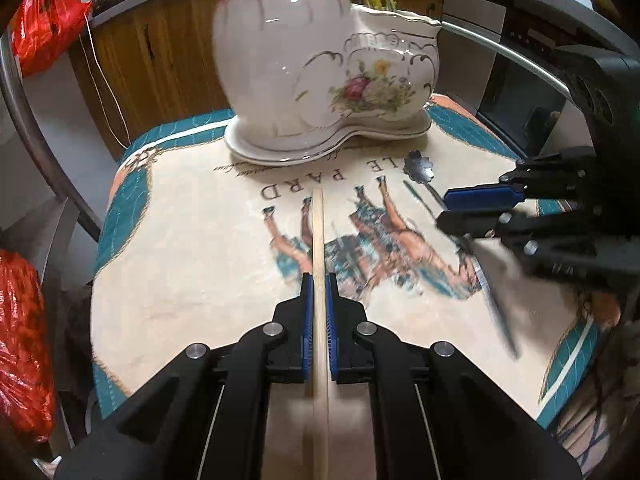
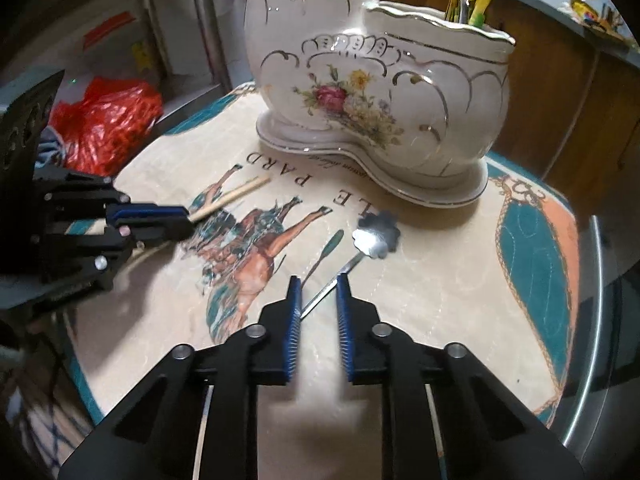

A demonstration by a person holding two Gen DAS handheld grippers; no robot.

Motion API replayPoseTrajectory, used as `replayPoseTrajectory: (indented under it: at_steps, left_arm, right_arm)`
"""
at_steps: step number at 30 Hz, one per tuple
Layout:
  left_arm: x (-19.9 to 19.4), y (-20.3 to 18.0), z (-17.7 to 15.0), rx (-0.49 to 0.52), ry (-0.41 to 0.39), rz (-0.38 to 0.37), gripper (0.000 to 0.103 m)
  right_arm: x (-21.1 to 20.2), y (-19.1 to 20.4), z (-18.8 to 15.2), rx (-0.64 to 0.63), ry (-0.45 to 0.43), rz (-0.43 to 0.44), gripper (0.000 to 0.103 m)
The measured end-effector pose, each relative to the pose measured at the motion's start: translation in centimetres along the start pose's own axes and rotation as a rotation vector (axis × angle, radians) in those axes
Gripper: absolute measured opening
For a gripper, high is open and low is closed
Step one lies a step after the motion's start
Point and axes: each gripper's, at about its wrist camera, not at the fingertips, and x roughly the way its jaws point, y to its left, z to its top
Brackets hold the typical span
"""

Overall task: Organize utensils
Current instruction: 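Grasp the last chopstick with the left tool while the right tool grasps the silver flower-handled spoon, then carry the chopstick to the larger pot with left tool while right carries spoon to smaller pot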

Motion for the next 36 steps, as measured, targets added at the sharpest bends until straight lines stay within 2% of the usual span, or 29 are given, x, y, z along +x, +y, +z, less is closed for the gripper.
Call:
replayPoseTrajectory:
  at_steps: [4,8,15,22,28,36]
  left_arm:
    - [-0.7,0.9,-0.4,0.001,0.022,-0.012,0.006]
    - [-0.8,1.1,-0.3,0.02,0.05,-0.006,0.006]
    - [-0.5,1.8,0.8,0.032,0.107,-0.012,0.006]
    - [1.0,1.9,2.8,0.104,0.273,-0.036,0.008]
    - [1.6,1.0,3.8,0.209,0.413,-0.009,0.021]
    - [2.4,1.5,5.1,0.208,0.523,-0.053,0.022]
  right_arm:
    - [-0.3,-0.2,0.3,-0.066,0.086,0.029,0.012]
    - [-0.7,-0.6,0.4,-0.142,0.192,0.011,0.004]
    - [-1.0,-1.2,0.7,-0.202,0.329,-0.036,0.004]
    - [0.2,-0.4,2.4,-0.242,0.488,-0.06,0.004]
    - [1.5,1.1,3.2,-0.282,0.59,-0.094,0.005]
    - [1.8,2.0,3.4,-0.305,0.626,-0.13,0.006]
